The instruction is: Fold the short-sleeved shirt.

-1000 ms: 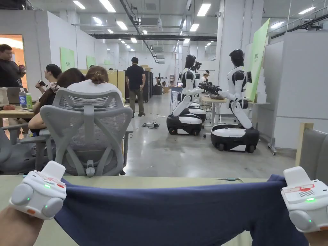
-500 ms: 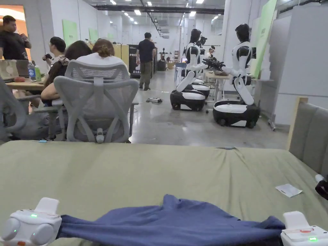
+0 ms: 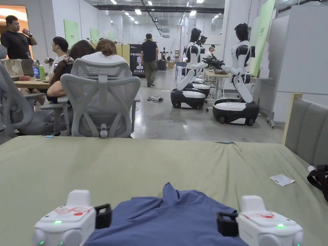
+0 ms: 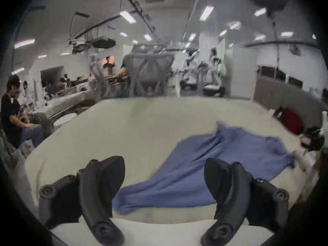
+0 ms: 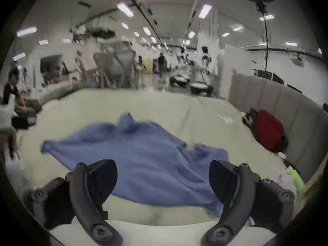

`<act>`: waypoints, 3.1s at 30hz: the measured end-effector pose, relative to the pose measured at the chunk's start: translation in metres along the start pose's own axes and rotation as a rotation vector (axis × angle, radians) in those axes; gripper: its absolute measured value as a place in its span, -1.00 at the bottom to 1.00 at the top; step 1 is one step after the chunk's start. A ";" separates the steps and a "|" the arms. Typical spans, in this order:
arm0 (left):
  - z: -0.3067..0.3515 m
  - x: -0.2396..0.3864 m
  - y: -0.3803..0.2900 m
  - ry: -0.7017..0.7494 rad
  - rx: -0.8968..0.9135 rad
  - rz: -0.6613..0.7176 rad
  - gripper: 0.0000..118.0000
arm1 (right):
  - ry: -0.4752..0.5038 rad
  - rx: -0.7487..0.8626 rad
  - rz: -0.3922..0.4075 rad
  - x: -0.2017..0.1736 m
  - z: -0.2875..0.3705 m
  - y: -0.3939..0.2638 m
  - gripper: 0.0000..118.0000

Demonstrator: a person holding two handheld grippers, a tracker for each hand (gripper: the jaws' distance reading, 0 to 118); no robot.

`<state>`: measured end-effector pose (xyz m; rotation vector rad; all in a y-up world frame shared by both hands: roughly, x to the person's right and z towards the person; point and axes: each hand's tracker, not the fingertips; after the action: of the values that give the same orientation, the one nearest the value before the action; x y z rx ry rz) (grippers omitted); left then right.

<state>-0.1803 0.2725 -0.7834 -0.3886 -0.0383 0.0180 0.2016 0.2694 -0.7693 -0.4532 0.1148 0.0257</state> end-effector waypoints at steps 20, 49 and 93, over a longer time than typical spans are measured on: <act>-0.073 -0.159 -0.008 0.089 -0.602 0.131 -1.00 | 0.139 -0.039 0.059 -0.063 -0.036 0.005 -1.00; -0.068 -0.146 -0.068 0.034 -0.484 0.168 -1.00 | -0.009 -0.382 0.064 0.078 -0.286 0.058 -0.97; -0.092 -0.052 0.234 0.210 0.050 -0.177 -1.00 | -0.240 0.246 0.111 0.075 -0.037 0.259 -0.95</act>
<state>-0.2308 0.4531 -0.9585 -0.3344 0.1351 -0.1961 0.2589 0.4864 -0.9236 -0.1948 -0.0928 0.1726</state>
